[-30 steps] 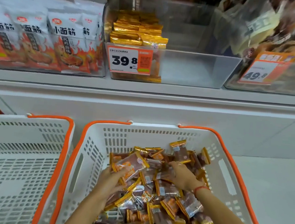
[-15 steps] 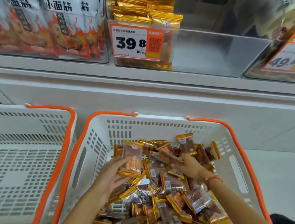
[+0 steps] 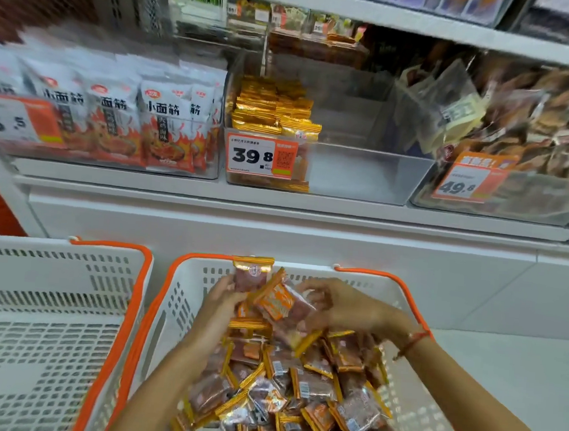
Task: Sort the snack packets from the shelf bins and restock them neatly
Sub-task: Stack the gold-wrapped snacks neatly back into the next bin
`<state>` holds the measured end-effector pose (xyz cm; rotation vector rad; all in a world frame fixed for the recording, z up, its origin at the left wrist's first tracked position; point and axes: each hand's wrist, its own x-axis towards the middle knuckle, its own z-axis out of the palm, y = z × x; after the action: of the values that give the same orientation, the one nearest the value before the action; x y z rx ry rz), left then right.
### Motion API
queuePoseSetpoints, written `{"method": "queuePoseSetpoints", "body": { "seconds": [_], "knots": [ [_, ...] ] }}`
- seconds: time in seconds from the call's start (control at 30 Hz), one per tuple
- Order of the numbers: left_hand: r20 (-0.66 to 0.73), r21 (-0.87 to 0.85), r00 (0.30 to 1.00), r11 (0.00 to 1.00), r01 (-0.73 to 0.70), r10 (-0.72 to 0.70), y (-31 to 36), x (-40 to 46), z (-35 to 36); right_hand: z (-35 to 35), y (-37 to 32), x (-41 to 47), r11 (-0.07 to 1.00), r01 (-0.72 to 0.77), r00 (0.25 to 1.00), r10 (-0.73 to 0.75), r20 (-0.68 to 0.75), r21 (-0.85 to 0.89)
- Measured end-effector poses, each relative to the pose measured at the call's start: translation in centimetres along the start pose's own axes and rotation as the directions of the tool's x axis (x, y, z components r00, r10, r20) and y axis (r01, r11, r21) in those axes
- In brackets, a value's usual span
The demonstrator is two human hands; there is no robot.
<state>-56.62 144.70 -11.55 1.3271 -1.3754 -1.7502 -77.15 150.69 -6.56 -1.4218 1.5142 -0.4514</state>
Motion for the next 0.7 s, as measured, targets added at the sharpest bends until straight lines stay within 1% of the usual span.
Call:
{"method": "queuePoseSetpoints", "body": {
  "seconds": [0.03, 0.1, 0.13, 0.17, 0.2, 0.23, 0.27, 0.3, 0.37, 0.4, 0.43, 0.47, 0.5, 0.53, 0.57, 0.6, 0.63, 0.67, 0.7],
  "knots": [
    [0.022, 0.05, 1.0, 0.999, -0.014, 0.013, 1.0, 0.1, -0.3, -0.9, -1.3, -0.4, 0.991, 0.004, 1.0, -0.001, 0.022, -0.135],
    [0.099, 0.129, 0.995, 0.991, -0.043, 0.03, 2.7, 0.0, -0.6, -2.3, -3.6, -1.0, 0.911, 0.037, 0.999, -0.033, 0.016, -0.411],
    [0.129, 0.176, 0.991, 0.983, -0.043, 0.02, 3.4, -0.1, -0.6, -2.7, -4.4, -1.0, 0.871, 0.071, 0.997, -0.079, 0.005, -0.485],
    [0.167, 0.208, 0.986, 0.976, -0.058, 0.023, 3.8, 0.0, -0.4, -3.0, -5.0, -0.9, 0.864, 0.102, 0.992, -0.124, -0.012, -0.493],
    [0.18, 0.221, 0.983, 0.973, -0.063, 0.023, 4.7, -0.1, 0.3, -3.1, -5.5, -0.8, 0.881, 0.125, 0.986, -0.162, -0.043, -0.457],
    [0.186, 0.21, 0.982, 0.975, -0.067, 0.027, 5.1, -0.1, 0.6, -3.1, -5.8, -0.5, 0.898, 0.149, 0.975, -0.203, -0.09, -0.414],
    [0.19, 0.15, 0.981, 0.986, -0.069, 0.04, 5.3, 0.1, 0.9, -3.2, -5.9, -0.2, 0.908, 0.174, 0.955, -0.25, -0.157, -0.382],
    [0.194, 0.076, 0.98, 0.996, -0.05, 0.034, 5.5, 0.7, 1.1, -3.1, -6.1, 0.1, 0.912, 0.202, 0.925, -0.298, -0.237, -0.357],
    [0.167, 0.035, 0.983, 0.996, -0.086, 0.079, 6.7, 0.3, 1.8, -3.1, -6.5, 0.5, 0.906, 0.267, 0.831, -0.389, -0.398, -0.328],
    [0.187, 0.046, 0.973, 0.988, -0.147, 0.136, 7.1, -0.3, 1.9, -3.0, -6.8, 0.7, 0.89, 0.295, 0.77, -0.437, -0.464, -0.349],
    [0.174, 0.03, 0.965, 0.978, -0.204, 0.196, 7.3, -0.5, 2.0, -2.9, -7.1, 0.9, 0.865, 0.31, 0.7, -0.489, -0.52, -0.395],
    [0.185, 0.002, 0.955, 0.972, -0.235, 0.23, 7.6, -1.1, 1.8, -3.0, -7.5, 1.1, 0.838, 0.31, 0.628, -0.535, -0.565, -0.45],
    [0.172, -0.031, 0.939, 0.954, -0.297, 0.298, 8.1, -0.9, 1.9, -3.2, -7.9, 1.4, 0.82, 0.31, 0.568, -0.565, -0.598, -0.481],
    [0.167, -0.039, 0.918, 0.933, -0.358, 0.36, 8.9, -0.5, 2.1, -3.6, -8.4, 1.6, 0.827, 0.32, 0.555, -0.559, -0.616, -0.463],
    [0.169, -0.053, 0.903, 0.919, -0.391, 0.395, 10.0, -0.3, 2.3, -4.1, -9.0, 1.7, 0.856, 0.348, 0.596, -0.517, -0.614, -0.383],
    [0.158, -0.053, 0.889, 0.903, -0.427, 0.43, 11.1, 0.4, 2.5, -4.7, -9.7, 1.9, 0.884, 0.394, 0.666, -0.462, -0.586, -0.25],
    [0.149, -0.041, 0.864, 0.876, -0.48, 0.481, 12.4, 0.9, 2.7, -5.4, -10.1, 2.1, 0.889, 0.444, 0.728, -0.432, -0.533, -0.113],
    [0.14, -0.017, 0.834, 0.843, -0.537, 0.534, 13.5, 1.6, 2.9, -6.1, -10.5, 2.3, 0.871, 0.488, 0.745, -0.446, -0.496, -0.049],
    [0.126, 0.009, 0.807, 0.813, -0.582, 0.577, 15.0, 2.2, 3.0, -6.9, -10.8, 2.7, 0.849, 0.522, 0.713, -0.487, -0.504, -0.082]
  ]
}}
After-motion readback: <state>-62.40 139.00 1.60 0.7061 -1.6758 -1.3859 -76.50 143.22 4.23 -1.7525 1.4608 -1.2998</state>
